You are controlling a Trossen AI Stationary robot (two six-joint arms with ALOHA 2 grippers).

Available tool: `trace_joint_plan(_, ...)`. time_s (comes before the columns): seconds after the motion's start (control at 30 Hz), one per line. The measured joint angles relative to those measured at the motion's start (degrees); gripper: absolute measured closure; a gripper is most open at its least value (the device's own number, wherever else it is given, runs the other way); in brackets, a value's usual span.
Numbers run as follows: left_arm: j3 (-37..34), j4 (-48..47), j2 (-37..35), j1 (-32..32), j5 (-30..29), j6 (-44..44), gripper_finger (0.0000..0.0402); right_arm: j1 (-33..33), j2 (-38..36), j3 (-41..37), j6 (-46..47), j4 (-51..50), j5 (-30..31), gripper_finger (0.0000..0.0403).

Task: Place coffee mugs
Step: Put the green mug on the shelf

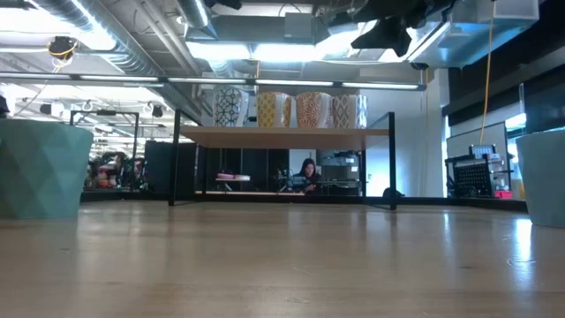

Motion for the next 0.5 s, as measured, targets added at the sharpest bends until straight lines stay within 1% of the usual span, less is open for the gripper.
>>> trace_joint_plan(0.1, -3.13, 0.47, -1.1, -4.22, -2.13, -3.73, 0.0336, 0.0, 0.0, 0.0, 2.53, -0.45, -1.63, 0.014)
trace_joint_plan(0.17, -4.66, 0.5, -1.61, -7.21, -4.86, -6.95, 0.0336, 0.0, -0.02, 0.0, 4.29, -0.41, -3.31, 0.0144)
trace_joint_plan(0.33, -7.19, 0.65, -2.4, -15.5, -10.12, -17.09, 0.0336, 0.0, -0.02, 0.0, 5.1, -0.56, -11.46, 0.0149)
trace_joint_plan(0.43, -8.08, 0.95, -2.39, -20.0, -11.14, -23.36, 0.0336, 0.01, -0.02, 0.0, 5.09, -0.78, -14.83, 0.015)
trace_joint_plan(0.5, -8.98, 3.02, -2.25, -22.52, -11.26, -26.99, 0.0336, 0.0, -0.02, 0.0, 5.1, -0.78, -17.2, 0.015)
